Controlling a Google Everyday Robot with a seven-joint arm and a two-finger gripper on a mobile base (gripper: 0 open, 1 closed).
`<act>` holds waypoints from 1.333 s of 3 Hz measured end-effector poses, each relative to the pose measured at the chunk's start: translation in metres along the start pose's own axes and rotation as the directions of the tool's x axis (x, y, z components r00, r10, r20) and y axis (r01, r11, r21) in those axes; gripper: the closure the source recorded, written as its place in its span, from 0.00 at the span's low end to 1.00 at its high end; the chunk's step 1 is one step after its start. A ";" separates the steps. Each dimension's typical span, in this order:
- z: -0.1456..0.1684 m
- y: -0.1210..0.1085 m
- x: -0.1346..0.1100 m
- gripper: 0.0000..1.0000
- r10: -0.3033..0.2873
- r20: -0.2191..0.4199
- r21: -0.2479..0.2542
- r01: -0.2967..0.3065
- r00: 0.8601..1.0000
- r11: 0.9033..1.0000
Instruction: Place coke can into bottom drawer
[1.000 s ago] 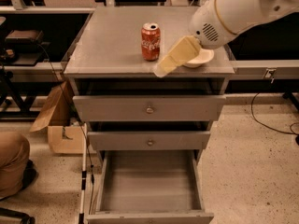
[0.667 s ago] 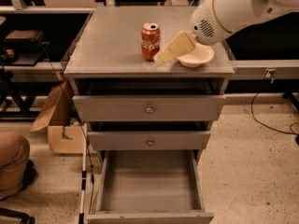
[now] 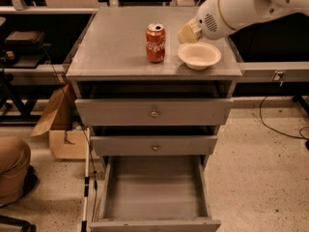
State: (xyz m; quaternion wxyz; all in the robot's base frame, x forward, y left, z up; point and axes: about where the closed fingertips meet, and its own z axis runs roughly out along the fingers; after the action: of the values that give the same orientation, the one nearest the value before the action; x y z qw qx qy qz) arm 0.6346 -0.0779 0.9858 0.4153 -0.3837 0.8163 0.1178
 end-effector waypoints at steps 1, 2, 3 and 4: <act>0.006 -0.003 -0.017 0.55 -0.004 0.020 0.008 0.004 1.000 1.000; 0.018 -0.005 -0.034 0.32 -0.008 0.027 0.009 0.007 1.000 1.000; 0.030 -0.006 -0.048 0.08 -0.011 0.033 0.003 0.011 0.999 1.000; 0.052 -0.007 -0.063 0.00 -0.016 0.034 -0.009 0.016 0.999 1.000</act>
Offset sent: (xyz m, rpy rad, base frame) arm 0.0473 0.0376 0.0230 0.0167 -0.0354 -0.0004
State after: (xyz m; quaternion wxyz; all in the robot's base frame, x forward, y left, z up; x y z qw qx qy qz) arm 0.6925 -0.0227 1.0028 0.4281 -0.3902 0.8056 0.1248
